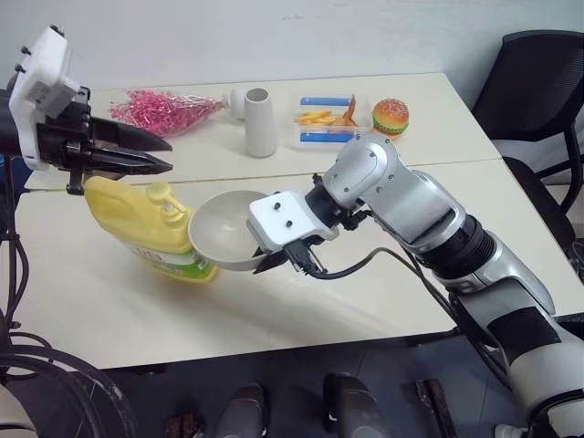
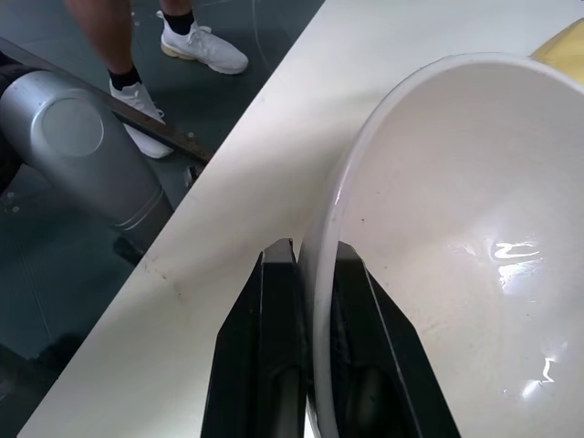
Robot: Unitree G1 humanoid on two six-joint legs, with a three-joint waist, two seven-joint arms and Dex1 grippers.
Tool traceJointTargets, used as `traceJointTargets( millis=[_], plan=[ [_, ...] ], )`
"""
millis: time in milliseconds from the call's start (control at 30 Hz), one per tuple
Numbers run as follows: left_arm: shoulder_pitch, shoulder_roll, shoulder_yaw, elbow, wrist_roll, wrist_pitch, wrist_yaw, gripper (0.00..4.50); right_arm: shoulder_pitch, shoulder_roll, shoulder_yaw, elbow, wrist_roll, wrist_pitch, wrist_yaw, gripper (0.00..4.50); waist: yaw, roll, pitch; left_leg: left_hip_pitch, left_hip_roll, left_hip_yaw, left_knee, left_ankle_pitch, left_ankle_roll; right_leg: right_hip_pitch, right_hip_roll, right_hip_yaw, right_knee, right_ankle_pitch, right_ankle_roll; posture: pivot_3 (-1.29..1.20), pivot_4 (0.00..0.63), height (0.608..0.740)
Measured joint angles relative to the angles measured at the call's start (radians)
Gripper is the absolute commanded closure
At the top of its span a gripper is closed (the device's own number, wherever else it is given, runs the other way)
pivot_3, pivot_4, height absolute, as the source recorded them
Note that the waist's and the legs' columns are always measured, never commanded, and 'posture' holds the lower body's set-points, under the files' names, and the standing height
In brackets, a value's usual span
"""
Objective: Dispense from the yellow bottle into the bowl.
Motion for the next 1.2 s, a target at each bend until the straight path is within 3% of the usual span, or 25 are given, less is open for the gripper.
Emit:
traceJointTargets(
  millis=[67,700,1200],
  plan=[
    [0.02,0.006,0.0,-0.015,0.0,-0.002,0.0,4.45,0.0,0.006,0.0,0.0,-0.003,-0.018,0.007,4.5,-0.001,0.0,0.0,0.0,0.0,0.0,0.0,0.0,0.0,0.0,0.0,0.0,0.0,0.0,0.0,0.0,0.15,0.74],
    [0.13,0.089,0.064,-0.127,-0.044,0.022,0.0,4.45,0.0,0.042,0.0,0.035,-0.019,-0.105,0.053,4.5,-0.004,0.0,0.0,0.0,0.0,0.0,0.0,0.0,0.0,0.0,0.0,0.0,0.0,0.0,0.0,0.0,0.15,0.74],
    [0.169,0.087,0.087,-0.151,-0.039,-0.016,0.001,4.45,-0.035,0.068,-0.009,0.086,-0.019,-0.126,0.073,4.5,-0.003,0.0,0.0,0.0,0.0,0.0,0.0,0.0,0.0,0.0,0.0,0.0,0.001,0.0,0.0,0.0,0.15,0.74]
  ],
)
